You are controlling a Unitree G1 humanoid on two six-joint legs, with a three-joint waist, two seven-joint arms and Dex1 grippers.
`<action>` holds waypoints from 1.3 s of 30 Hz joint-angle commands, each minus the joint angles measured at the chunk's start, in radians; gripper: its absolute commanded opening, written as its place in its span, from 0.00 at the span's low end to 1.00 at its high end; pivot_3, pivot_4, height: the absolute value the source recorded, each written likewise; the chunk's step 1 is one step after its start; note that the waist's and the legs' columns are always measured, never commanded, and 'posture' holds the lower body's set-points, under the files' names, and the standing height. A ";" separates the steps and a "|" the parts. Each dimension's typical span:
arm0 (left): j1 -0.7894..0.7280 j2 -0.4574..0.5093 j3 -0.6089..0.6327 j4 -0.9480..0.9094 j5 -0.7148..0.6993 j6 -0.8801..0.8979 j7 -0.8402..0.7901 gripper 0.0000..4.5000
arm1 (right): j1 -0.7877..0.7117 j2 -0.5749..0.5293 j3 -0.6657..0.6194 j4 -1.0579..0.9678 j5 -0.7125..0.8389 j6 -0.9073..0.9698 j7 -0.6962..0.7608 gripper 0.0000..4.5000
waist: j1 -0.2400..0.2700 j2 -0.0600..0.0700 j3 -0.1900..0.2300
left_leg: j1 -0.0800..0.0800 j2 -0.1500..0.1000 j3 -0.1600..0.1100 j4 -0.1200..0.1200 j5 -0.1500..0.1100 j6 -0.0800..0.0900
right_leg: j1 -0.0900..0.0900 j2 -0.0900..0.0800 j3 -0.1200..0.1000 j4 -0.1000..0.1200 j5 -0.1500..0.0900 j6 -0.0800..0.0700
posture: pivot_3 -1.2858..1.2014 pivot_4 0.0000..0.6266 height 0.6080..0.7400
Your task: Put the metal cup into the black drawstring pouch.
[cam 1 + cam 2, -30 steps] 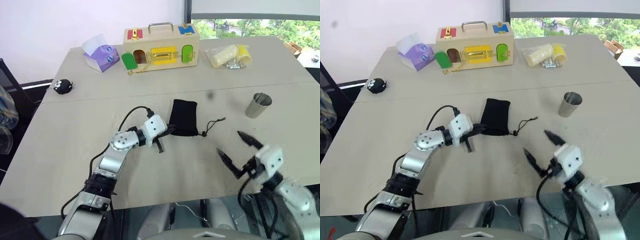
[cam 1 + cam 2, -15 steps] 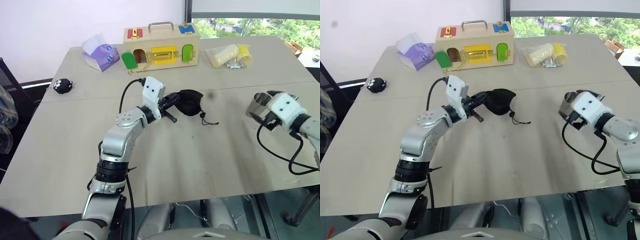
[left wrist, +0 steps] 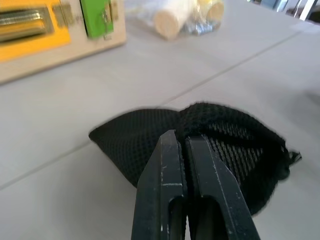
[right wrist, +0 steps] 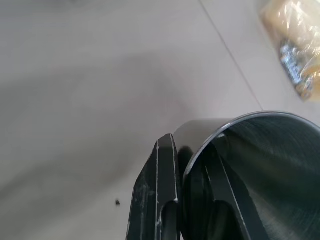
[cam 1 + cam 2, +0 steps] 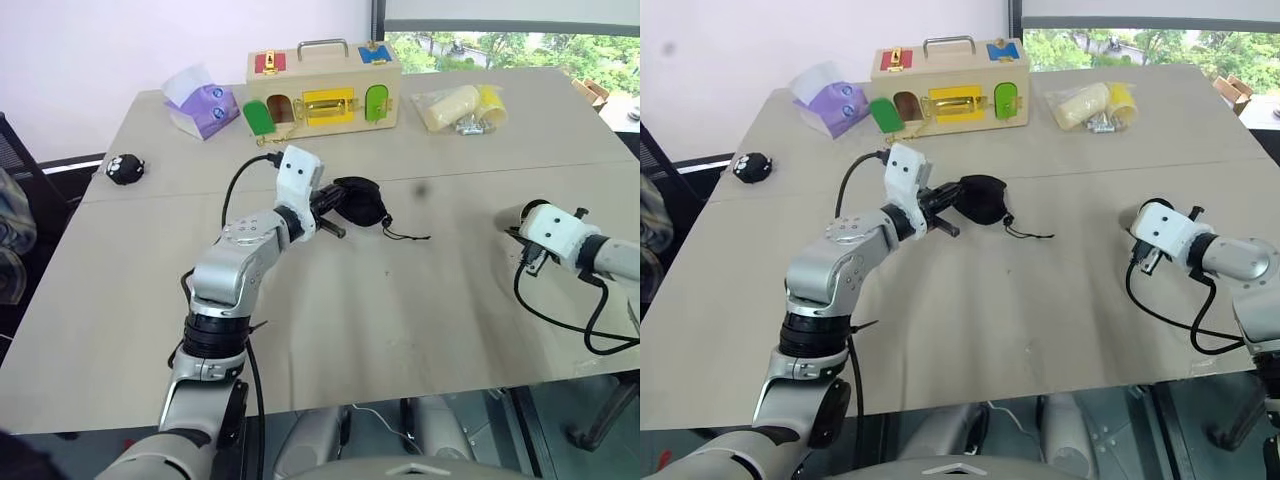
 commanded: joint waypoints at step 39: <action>-0.132 -0.074 0.061 0.018 -0.171 0.236 -0.012 0.00 | -0.125 0.811 0.210 0.029 0.124 -0.132 -0.382 0.01 | -0.034 -0.001 -0.001 | 0.000 -0.001 -0.003 0.000 0.001 -0.001 | -0.002 0.004 0.000 0.003 0.000 0.000 | 0.52 0.24 0.77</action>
